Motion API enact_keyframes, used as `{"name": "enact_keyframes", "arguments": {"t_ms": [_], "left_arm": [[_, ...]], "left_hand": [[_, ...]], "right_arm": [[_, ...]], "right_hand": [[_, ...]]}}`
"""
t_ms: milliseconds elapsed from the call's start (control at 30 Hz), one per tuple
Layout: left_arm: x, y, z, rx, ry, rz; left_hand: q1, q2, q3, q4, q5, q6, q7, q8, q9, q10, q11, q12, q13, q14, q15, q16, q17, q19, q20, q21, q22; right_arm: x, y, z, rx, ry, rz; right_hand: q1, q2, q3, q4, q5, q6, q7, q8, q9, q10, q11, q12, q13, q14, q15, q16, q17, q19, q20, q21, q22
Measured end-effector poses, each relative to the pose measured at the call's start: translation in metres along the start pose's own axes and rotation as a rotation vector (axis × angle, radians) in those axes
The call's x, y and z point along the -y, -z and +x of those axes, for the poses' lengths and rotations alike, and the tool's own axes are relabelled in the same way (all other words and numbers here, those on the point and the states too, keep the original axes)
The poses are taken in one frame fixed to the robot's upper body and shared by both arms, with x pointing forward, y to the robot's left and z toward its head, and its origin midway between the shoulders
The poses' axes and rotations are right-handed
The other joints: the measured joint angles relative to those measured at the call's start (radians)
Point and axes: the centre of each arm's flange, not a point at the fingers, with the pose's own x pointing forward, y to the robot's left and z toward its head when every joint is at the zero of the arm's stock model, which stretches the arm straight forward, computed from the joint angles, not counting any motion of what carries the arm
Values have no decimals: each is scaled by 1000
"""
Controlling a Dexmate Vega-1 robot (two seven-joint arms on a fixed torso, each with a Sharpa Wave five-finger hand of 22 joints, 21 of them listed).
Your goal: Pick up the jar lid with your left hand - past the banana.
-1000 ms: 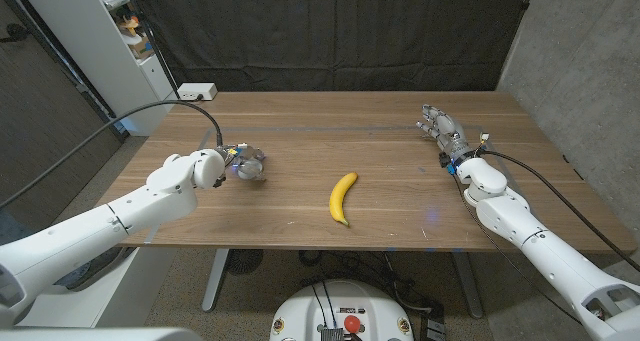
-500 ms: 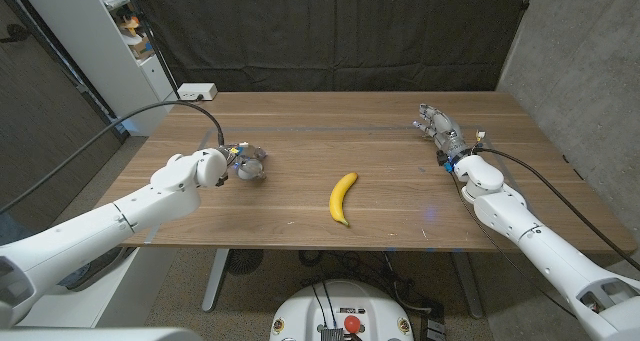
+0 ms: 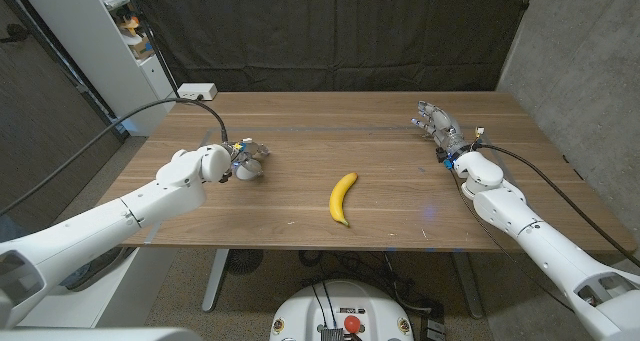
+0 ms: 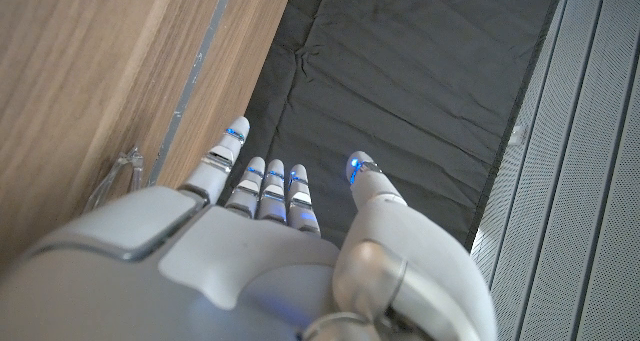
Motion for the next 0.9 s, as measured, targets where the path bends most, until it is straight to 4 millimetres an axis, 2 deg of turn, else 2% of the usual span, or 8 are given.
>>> {"name": "enact_keyframes", "arguments": {"t_ms": [100,167,200,233,300,600,900], "left_arm": [[-1,-2,0,3,4,-7],[-1,-4,-1,8,5,-11],[-1,-5,-1,9,5,-13],[-1,-5,-1,10,3,-17],[-1,-6,-1,10,-1,-22],[1,-9,-3,11,-30,-58],[1,-9,-3,13,-47,-85]], "left_hand": [[29,13,0,0,9,12,12,8,0,8,-4,5,3,0,0,11,17,25,25,0,0],[46,20,-1,-1,10,22,10,8,0,15,-7,11,5,0,0,14,26,56,56,0,0],[50,24,-1,-1,11,23,12,12,0,15,-7,12,5,0,0,17,31,58,58,17,0],[59,24,-1,-1,16,23,12,14,0,15,-7,12,5,0,0,18,34,59,59,78,0],[71,29,-1,-1,17,27,16,14,5,20,-2,12,5,0,0,19,41,60,60,105,1],[135,49,-1,-1,38,41,23,18,8,39,-1,23,13,0,0,35,71,56,56,108,19],[159,62,1,-4,46,50,31,18,9,44,-4,30,18,0,0,49,92,45,45,108,22]], "right_arm": [[0,-1,1,2,-1,1],[0,-2,1,4,-3,3],[1,-2,2,5,-4,3],[1,-2,2,6,-5,4],[1,-2,2,7,-5,4],[1,-2,3,9,-12,12],[0,-2,4,7,-20,14]], "right_hand": [[0,0,0,0,0,0,0,0,0,0,0,0,0,0,0,0,0,4,4,0,0],[0,0,0,0,0,0,0,0,0,0,0,0,0,0,0,0,0,7,7,0,0],[0,0,0,0,0,0,0,0,0,0,0,0,0,0,0,0,0,9,9,0,0],[0,0,0,0,0,0,0,0,0,0,0,0,0,0,0,0,0,11,11,0,0],[0,0,0,0,0,0,0,0,0,0,0,0,0,0,0,0,0,14,14,0,0],[0,0,0,0,0,0,0,0,0,0,0,0,0,0,0,0,0,21,21,0,0],[0,0,0,0,0,0,0,0,0,0,0,0,0,5,5,0,0,32,25,4,0]]}}
